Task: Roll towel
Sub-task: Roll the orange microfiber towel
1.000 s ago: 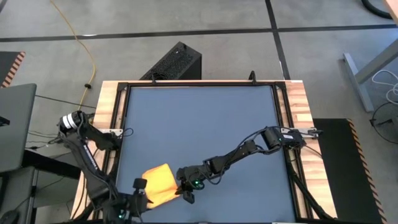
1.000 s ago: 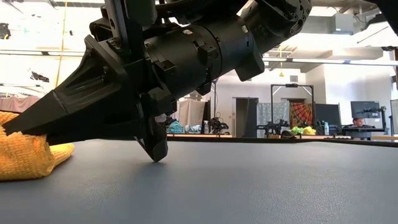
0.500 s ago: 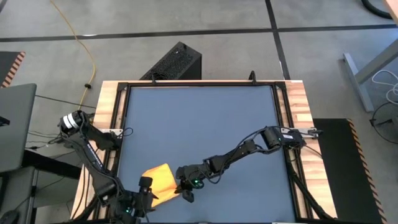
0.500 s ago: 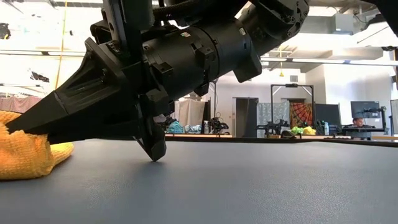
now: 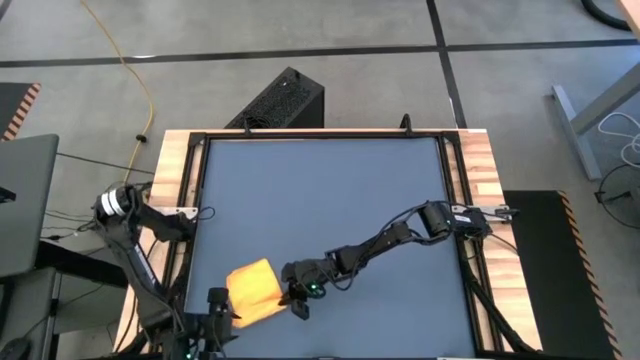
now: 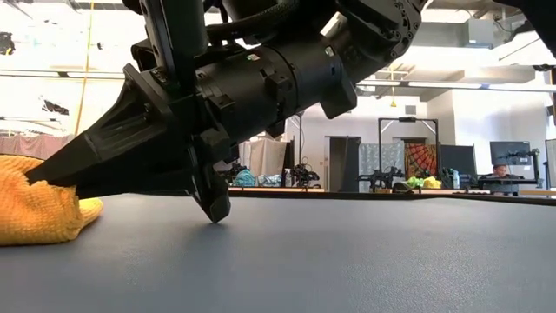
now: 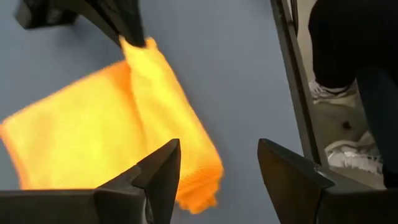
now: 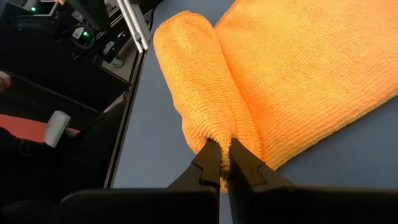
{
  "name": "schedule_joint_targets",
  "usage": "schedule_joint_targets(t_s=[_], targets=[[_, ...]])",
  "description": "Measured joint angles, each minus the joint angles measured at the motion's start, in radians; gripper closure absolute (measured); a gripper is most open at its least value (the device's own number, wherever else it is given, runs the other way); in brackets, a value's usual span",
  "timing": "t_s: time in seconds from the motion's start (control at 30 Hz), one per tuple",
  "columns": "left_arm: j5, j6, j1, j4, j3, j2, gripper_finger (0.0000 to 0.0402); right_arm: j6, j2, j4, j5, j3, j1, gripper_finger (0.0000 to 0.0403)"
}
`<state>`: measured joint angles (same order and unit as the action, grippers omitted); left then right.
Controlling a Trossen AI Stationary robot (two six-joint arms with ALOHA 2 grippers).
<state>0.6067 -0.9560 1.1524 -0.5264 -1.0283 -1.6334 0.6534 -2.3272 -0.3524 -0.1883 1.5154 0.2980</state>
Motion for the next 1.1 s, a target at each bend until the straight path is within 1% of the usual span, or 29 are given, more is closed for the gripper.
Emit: schedule_joint_targets(t_s=[0.23, 0.33, 0.43, 0.53, 0.63, 0.83, 0.9, 0.97, 1.1], targets=[[0.017, -0.007, 0.009, -0.019, 0.0, -0.127, 0.0198, 0.0, 0.0, 0.0, 0.0, 0.0, -0.002, 0.0377], [0.066, -0.009, 0.002, -0.047, 0.0, -0.149, 0.0198, 0.0, 0.0, 0.0, -0.013, 0.0, -0.002, 0.0377], [0.115, 0.023, 0.002, -0.051, -0.003, -0.148, 0.0198, 0.0, 0.0, 0.0, -0.019, 0.0, -0.003, 0.0377], [0.101, 0.018, 0.003, -0.073, -0.007, -0.148, 0.0198, 0.0, 0.0, 0.0, -0.02, 0.0, -0.003, 0.0377], [0.071, -0.022, 0.003, -0.084, -0.006, -0.152, 0.0198, 0.0, 0.0, 0.0, -0.021, 0.0, -0.004, 0.0377], [0.045, -0.076, -0.01, -0.088, -0.003, -0.152, 0.02, 0.001, 0.0, 0.001, -0.032, 0.0, -0.005, 0.0376], [0.012, -0.095, -0.015, -0.074, -0.003, -0.152, 0.0208, 0.001, 0.0, 0.001, -0.032, 0.0, -0.005, 0.0376], [-0.018, -0.103, -0.021, -0.047, -0.003, -0.152, 0.0227, 0.001, 0.0, 0.001, -0.032, 0.0, -0.005, 0.0376], [-0.041, -0.105, -0.028, -0.01, -0.003, -0.152, 0.0286, 0.001, 0.0, 0.001, -0.032, 0.0, -0.005, 0.0376]])
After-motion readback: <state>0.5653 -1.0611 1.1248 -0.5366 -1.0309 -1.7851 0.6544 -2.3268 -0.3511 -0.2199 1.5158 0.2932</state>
